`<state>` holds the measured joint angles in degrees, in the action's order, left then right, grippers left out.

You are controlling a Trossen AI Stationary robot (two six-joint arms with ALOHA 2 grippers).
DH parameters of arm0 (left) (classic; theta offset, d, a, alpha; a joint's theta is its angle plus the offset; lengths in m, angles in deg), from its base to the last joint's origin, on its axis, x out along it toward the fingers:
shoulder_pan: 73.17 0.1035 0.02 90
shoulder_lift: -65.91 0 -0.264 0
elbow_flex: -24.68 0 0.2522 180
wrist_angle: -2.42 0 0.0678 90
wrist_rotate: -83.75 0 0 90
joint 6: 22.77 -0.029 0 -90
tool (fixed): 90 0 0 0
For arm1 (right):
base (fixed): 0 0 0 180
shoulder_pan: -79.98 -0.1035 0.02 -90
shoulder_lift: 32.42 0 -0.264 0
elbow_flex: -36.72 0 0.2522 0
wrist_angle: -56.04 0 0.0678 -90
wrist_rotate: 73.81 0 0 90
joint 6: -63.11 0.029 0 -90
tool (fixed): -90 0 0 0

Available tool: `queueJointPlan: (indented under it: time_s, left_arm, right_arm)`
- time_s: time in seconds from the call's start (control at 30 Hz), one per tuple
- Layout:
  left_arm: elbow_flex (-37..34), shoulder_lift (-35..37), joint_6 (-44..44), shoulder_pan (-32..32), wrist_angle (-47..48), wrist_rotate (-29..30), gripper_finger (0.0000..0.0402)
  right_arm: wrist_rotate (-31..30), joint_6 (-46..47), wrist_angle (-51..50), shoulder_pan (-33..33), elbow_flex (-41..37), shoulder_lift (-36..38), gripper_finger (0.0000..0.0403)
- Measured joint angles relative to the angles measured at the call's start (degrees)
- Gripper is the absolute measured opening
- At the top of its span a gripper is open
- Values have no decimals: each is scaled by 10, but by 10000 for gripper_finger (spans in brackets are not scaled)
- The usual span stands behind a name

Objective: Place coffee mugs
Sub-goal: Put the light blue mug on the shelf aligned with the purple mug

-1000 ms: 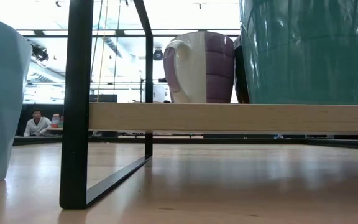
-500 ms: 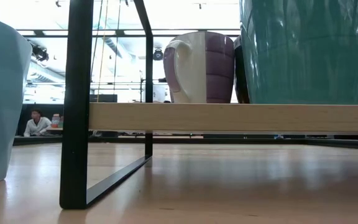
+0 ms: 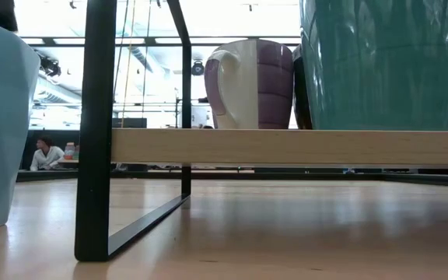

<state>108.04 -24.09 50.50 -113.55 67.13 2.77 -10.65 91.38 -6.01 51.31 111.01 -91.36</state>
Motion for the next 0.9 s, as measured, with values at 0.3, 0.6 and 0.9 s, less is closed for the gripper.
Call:
queueJointPlan:
  time_s: [0.3,0.6,0.9]
  left_arm:
    - [-67,0,14,5,-100,2,114]
    - [-113,0,15,5,-165,-2,114]
    - [-112,0,25,5,-176,-1,110]
  right_arm:
    - [0,0,0,0,0,0,122]
    - [0,0,0,0,0,0,122]
    - [0,0,0,0,0,0,122]
